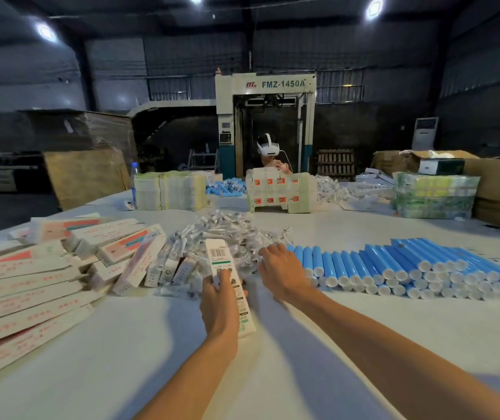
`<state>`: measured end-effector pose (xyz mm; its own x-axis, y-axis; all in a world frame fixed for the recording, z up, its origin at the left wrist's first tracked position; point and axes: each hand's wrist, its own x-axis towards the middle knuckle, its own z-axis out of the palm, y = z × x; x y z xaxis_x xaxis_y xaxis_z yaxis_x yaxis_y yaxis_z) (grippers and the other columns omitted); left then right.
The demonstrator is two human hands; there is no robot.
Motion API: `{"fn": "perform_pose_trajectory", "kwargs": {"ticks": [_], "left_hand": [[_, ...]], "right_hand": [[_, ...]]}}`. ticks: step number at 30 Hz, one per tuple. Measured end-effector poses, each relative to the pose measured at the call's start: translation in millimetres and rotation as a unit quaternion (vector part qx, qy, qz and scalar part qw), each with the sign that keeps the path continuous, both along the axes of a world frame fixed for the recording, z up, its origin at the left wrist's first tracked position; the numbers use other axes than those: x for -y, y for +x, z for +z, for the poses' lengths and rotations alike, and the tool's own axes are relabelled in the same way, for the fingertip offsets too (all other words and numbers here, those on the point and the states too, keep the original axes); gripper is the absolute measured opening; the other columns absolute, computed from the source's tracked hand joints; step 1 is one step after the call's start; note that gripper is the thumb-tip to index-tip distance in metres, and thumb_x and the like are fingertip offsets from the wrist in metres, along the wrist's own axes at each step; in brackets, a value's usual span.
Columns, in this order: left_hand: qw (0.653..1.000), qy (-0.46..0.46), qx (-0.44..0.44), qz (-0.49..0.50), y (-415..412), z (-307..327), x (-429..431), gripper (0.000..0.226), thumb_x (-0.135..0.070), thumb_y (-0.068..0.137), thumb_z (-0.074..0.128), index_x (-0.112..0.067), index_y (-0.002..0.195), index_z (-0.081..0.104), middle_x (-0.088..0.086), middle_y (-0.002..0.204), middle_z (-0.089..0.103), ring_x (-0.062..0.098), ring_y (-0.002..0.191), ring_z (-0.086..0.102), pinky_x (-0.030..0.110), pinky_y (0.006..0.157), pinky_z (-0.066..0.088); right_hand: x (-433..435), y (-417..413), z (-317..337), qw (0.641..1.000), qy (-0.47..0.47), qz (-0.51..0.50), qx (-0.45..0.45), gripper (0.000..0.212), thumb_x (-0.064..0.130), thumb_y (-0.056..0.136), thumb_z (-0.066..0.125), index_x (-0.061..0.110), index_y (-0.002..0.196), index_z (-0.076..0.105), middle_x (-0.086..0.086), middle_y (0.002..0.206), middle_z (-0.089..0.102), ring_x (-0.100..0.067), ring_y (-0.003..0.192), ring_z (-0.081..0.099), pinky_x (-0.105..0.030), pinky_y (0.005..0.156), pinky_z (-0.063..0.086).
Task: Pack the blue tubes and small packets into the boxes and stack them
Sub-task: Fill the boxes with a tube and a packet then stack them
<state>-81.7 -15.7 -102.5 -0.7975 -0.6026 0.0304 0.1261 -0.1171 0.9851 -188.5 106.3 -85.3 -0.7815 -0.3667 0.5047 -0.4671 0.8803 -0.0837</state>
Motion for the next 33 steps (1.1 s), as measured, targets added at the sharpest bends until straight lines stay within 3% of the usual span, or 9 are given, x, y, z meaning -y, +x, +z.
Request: {"fn": "perform_pose_trajectory", "kwargs": {"ticks": [3,8,13,16,20,24,27,33], "left_hand": [[1.0,-0.004,-0.001,-0.01,0.5,1.8,-3.3,0.018,-0.048,0.106,0.051,-0.033,0.106,0.06,-0.001,0.101,0.075,0.022,0.084,0.076,0.039,0.072,0.061],[0.998,-0.007,-0.031,-0.045,0.5,5.1,-8.0,0.023,-0.044,0.107,0.052,-0.031,0.123,0.063,0.001,0.109,0.078,0.024,0.091,0.078,0.054,0.089,0.063],[0.997,-0.012,-0.05,-0.059,3.7,9.6,-12.6,0.022,-0.041,0.107,0.055,-0.033,0.125,0.064,0.002,0.113,0.078,0.026,0.098,0.077,0.055,0.092,0.061],[0.996,-0.011,-0.048,-0.068,6.7,11.5,-14.6,0.027,-0.043,0.106,0.055,-0.032,0.13,0.064,0.002,0.115,0.077,0.026,0.101,0.076,0.055,0.094,0.061],[0.995,-0.001,-0.066,-0.073,7.9,11.8,-15.5,0.022,-0.039,0.107,0.056,-0.031,0.124,0.066,0.002,0.11,0.079,0.025,0.097,0.077,0.052,0.092,0.062],[0.994,0.006,-0.081,-0.075,8.6,12.6,-15.5,0.016,-0.037,0.107,0.056,-0.035,0.119,0.066,0.001,0.107,0.079,0.022,0.09,0.078,0.048,0.086,0.064],[0.994,-0.004,-0.084,-0.069,8.8,13.8,-15.3,0.014,-0.04,0.106,0.056,-0.036,0.114,0.066,0.002,0.106,0.078,0.022,0.092,0.077,0.049,0.088,0.063],[0.992,0.003,-0.096,-0.079,7.9,14.1,-15.3,0.011,-0.041,0.107,0.055,-0.038,0.112,0.065,-0.004,0.098,0.08,0.018,0.085,0.079,0.044,0.079,0.065]], "right_hand": [[11.9,-9.6,1.4,0.993,0.102,-0.053,-0.005,0.036,0.02,0.101,0.05,0.011,0.136,0.051,-0.012,0.137,0.055,-0.034,0.132,0.044,-0.044,0.108,0.035],[22.9,-13.6,-0.3,0.987,0.148,-0.062,-0.015,0.054,0.006,0.091,0.067,0.01,0.14,0.046,-0.013,0.139,0.051,-0.032,0.132,0.044,-0.039,0.11,0.036],[22.4,-3.9,-0.3,0.999,0.044,0.0,0.008,0.062,0.011,0.082,0.079,0.014,0.136,0.049,-0.006,0.129,0.055,-0.028,0.121,0.051,-0.037,0.095,0.05],[20.2,4.4,3.8,1.0,-0.012,0.007,-0.01,0.045,0.006,0.087,0.073,0.016,0.127,0.054,-0.003,0.122,0.058,-0.026,0.115,0.056,-0.036,0.087,0.051],[19.1,17.9,8.1,0.998,-0.014,-0.008,-0.063,0.032,0.013,0.091,0.07,0.018,0.119,0.055,0.001,0.116,0.062,-0.022,0.109,0.056,-0.031,0.078,0.045],[13.9,31.4,4.9,0.997,-0.07,0.006,-0.03,0.019,0.016,0.092,0.067,0.019,0.104,0.051,0.001,0.106,0.06,-0.021,0.099,0.051,-0.033,0.075,0.042],[9.3,44.6,-3.7,0.995,-0.092,0.04,0.027,0.022,0.015,0.095,0.063,0.016,0.11,0.046,-0.004,0.112,0.054,-0.022,0.099,0.048,-0.036,0.078,0.046],[-5.8,68.5,-6.9,0.997,-0.053,0.023,0.056,0.046,-0.007,0.087,0.05,0.013,0.127,0.038,-0.008,0.119,0.044,-0.025,0.104,0.041,-0.03,0.083,0.035]]}}
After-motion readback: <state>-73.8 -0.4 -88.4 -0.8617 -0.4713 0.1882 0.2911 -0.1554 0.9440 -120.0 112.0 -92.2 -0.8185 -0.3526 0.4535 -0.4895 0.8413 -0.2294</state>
